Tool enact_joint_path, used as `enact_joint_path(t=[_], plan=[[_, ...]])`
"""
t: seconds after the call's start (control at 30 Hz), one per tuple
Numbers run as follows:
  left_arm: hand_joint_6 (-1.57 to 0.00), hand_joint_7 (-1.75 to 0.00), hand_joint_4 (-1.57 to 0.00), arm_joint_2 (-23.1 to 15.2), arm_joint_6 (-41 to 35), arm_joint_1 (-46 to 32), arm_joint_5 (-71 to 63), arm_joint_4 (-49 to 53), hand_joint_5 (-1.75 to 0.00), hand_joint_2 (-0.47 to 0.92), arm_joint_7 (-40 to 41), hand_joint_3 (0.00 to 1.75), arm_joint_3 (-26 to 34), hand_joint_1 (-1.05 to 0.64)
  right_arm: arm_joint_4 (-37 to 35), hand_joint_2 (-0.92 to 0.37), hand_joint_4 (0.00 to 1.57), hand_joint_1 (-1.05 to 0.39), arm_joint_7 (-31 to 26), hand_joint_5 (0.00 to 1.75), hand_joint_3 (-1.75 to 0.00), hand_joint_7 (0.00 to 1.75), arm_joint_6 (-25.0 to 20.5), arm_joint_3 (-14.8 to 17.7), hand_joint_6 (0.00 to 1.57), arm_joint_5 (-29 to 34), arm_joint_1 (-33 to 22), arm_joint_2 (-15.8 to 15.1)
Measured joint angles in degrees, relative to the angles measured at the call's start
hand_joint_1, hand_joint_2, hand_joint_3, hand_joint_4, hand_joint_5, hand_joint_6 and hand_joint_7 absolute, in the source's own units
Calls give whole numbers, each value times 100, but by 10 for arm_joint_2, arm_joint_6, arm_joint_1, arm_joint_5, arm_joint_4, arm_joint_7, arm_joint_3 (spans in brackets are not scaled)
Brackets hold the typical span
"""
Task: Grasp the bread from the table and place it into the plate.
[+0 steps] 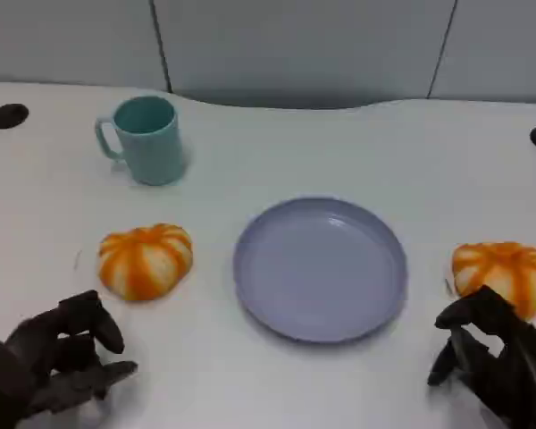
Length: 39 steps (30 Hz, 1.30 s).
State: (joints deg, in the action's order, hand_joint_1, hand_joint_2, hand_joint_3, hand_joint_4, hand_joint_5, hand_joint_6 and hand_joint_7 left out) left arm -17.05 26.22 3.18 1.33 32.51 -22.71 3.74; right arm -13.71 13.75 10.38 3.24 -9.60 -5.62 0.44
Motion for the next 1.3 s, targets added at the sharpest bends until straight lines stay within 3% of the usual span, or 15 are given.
enact_joint_path(t=[0.6, 0.87, 0.9, 0.93, 0.97, 1.03, 1.13, 1.17, 1.2, 1.3], plan=[[-42, -175, -68, 0, 11, 0, 3, 2, -175, 92, -2, 6, 0, -22, 5, -85, 64, -32, 1, 175, -39, 175, 1, 0, 37, 1, -1, 0], [-33, -175, -60, -1, 71, -13, -59, -33, -175, 92, 75, 4, 1, -22, 10, -85, 64, -31, -1, 175, -38, 175, -1, -3, 37, 1, -5, 6], [-36, -116, -36, -1, 71, -13, -60, -33, -151, 92, 77, 4, 0, -36, 10, -85, 63, -30, -1, 175, -38, 175, -1, -3, 36, 1, -5, 6], [-45, -79, -26, -3, 65, -17, -95, -49, -141, 92, 94, 4, 0, -43, 10, -85, 62, -30, -1, 175, -38, 175, -1, -3, 35, 1, -5, 7], [-46, -61, -21, -8, 59, -21, -145, -75, -131, 92, 113, 4, -2, -46, 10, -85, 62, -30, -1, 175, -38, 175, -2, -3, 35, 1, -6, 8], [-51, -22, -19, -20, 44, -23, -246, -135, -94, 91, 152, 1, -3, -50, 10, -85, 61, -30, -2, 175, -38, 175, -2, -5, 35, 1, -5, 12], [-54, -6, -20, -45, 5, -23, -395, -241, -81, 91, 188, 0, -7, -51, 11, -85, 61, -30, -6, 175, -38, 175, -2, -11, 35, 2, -5, 17], [-36, -3, -8, -56, -9, -23, -444, -279, -59, 92, 199, 4, -12, -61, 11, -86, 60, -30, -8, 175, -38, 175, -3, -12, 35, 4, -5, 17], [-28, -3, -4, -71, -27, -21, -497, -322, -47, 92, 205, 6, -21, -67, 12, -86, 60, -30, -11, 175, -38, 175, -4, -13, 34, 5, -5, 17], [-17, -2, 0, -100, -82, 9, -579, -371, -29, 92, 188, 8, -52, -74, 11, -86, 61, -31, -13, 175, -37, 175, -3, -15, 36, 6, -2, 17]])
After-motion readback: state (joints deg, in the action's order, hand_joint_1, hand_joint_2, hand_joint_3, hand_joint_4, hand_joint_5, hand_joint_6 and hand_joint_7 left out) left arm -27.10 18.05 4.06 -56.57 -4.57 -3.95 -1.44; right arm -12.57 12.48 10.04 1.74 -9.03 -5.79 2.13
